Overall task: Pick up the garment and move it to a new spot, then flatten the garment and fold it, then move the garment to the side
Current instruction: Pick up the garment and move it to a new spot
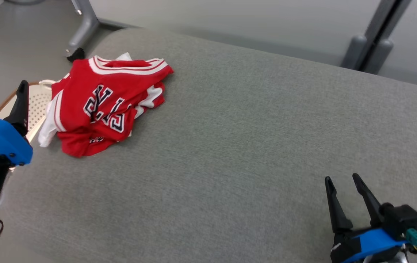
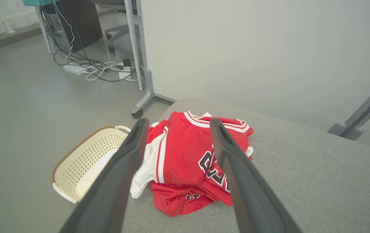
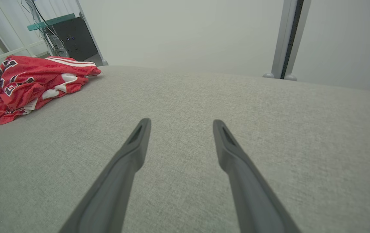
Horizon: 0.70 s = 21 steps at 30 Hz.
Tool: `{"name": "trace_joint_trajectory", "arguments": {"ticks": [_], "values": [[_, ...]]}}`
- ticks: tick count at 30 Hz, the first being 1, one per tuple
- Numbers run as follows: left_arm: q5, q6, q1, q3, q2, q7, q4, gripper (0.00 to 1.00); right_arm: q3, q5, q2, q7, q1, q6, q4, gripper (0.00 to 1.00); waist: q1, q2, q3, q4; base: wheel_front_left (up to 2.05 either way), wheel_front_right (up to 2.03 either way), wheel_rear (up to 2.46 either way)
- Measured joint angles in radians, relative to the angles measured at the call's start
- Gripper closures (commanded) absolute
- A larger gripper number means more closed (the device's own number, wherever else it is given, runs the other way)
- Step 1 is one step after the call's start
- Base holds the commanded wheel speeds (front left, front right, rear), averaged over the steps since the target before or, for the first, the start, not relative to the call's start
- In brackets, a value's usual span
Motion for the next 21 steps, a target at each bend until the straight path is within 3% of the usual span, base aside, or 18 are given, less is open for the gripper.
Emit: {"name": "trace_joint_trajectory", "arguments": {"ticks": [12, 21], "values": [[-0.105, 0.014, -0.146, 0.075, 0.082, 0.176, 0.170, 0.00, -0.008, -0.045, -0.001, 0.048, -0.047, 0.000, -0.117, 0.00, 0.0002, 0.0002, 0.193, -0.205, 0.00, 0.00, 0.00], [-0.110, 0.071, -0.154, 0.062, 0.133, 0.330, 0.235, 0.00, -0.019, -0.041, 0.000, 0.048, -0.062, 0.000, -0.150, 0.00, 0.0000, 0.0002, 0.268, -0.272, 0.00, 0.00, 0.00]]}}
